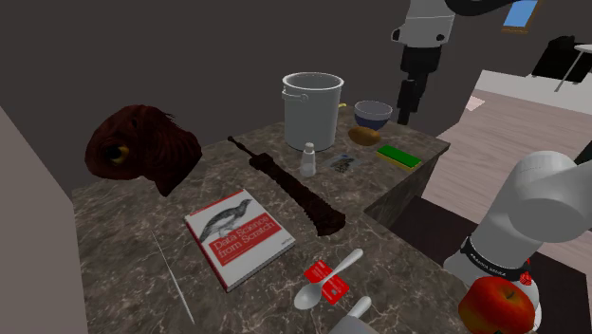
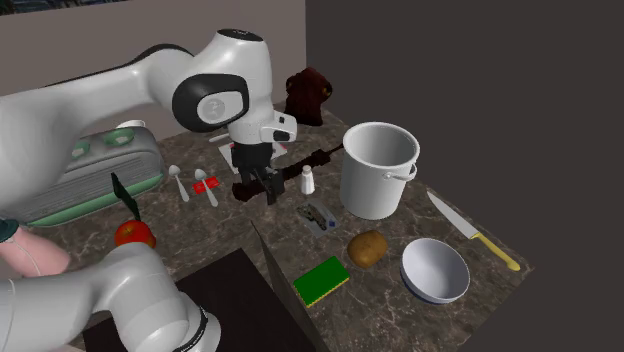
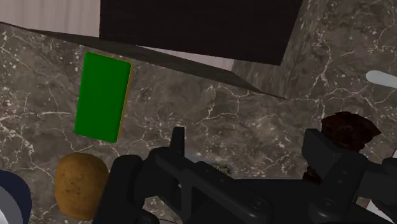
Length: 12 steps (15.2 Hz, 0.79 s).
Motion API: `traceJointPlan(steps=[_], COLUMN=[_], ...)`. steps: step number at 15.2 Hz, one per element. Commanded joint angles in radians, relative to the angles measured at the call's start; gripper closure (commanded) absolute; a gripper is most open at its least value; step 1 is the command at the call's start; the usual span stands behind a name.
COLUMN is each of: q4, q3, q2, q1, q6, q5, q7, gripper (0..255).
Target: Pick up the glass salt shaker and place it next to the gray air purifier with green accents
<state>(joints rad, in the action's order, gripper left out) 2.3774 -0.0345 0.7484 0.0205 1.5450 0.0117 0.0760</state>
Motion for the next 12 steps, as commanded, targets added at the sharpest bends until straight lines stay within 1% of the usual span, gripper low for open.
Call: traceJointPlan(steps=[1, 7, 12], q4=[0.0, -0.111, -0.238], q3=[0.0, -0.024, -0.043], q2=[0.0, -0.255, -0.468], q1=[0.0, 0.016, 0.029], q6=[0.0, 0.103, 0.155], q5=[0.0, 0.025, 0.039], q7=[0.0, -0.009, -0.016], gripper=[0, 0, 0])
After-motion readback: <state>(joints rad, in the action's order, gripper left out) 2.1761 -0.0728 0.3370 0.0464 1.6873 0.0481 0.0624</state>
